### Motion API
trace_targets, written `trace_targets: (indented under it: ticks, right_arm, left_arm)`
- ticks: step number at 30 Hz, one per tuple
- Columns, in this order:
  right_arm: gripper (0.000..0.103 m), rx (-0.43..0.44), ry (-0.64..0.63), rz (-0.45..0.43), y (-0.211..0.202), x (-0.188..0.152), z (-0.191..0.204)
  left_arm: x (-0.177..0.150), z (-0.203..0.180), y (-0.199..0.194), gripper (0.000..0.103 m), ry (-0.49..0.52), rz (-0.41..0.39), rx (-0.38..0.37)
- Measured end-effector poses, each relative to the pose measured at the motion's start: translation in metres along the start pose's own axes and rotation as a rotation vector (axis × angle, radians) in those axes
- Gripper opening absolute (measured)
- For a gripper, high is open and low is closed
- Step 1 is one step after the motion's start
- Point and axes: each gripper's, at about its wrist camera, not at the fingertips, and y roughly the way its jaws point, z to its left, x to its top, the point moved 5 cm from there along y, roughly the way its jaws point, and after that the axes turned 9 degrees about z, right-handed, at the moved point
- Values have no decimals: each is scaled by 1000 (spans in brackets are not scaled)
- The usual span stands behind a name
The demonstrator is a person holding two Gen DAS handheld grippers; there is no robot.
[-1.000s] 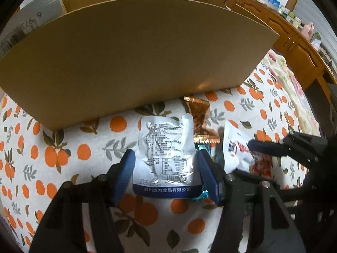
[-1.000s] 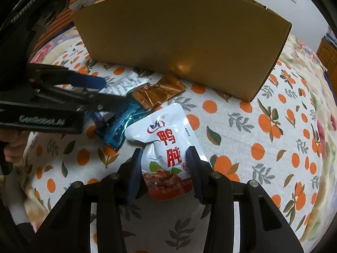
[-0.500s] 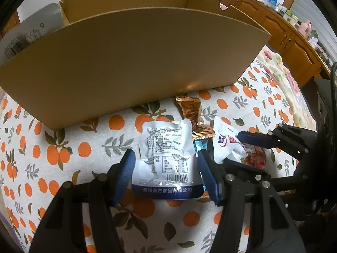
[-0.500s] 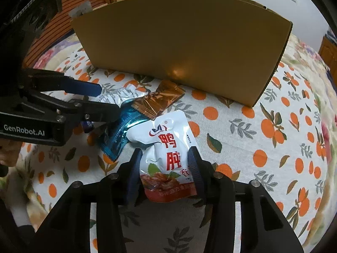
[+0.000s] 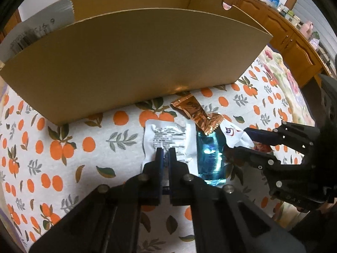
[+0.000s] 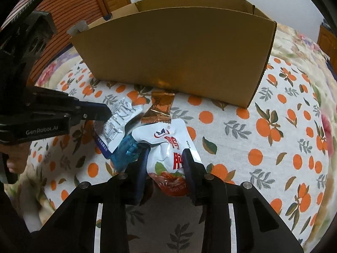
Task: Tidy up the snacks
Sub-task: 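Grasp the silver blue-banded pouch with the left tool while the right tool holds the white pouch, then lift and carry the silver pouch and white pouch over the box with both tools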
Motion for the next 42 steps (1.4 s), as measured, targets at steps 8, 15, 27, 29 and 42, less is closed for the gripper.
trace_targets:
  ticks: [8,15,27,29,42]
  right_arm:
    - [32,-18,-22,8,4,0,5]
    - [32,-13,-21,10,5,0,5]
    - [32,-19,-31,13,6,0,7]
    - [32,-18,-29,12,6,0,7]
    - [31,-16,-21,-1,-3,-1,4]
  left_arm:
    - [3,5,-3,52,-47,-21,-29]
    - [2,-10,23,75,20,20,8]
    - [3,-15,23,56,71,32,74]
    - [1,-15,21,56,66,41,55]
    - [7,-32,-22,56,106,-26,50]
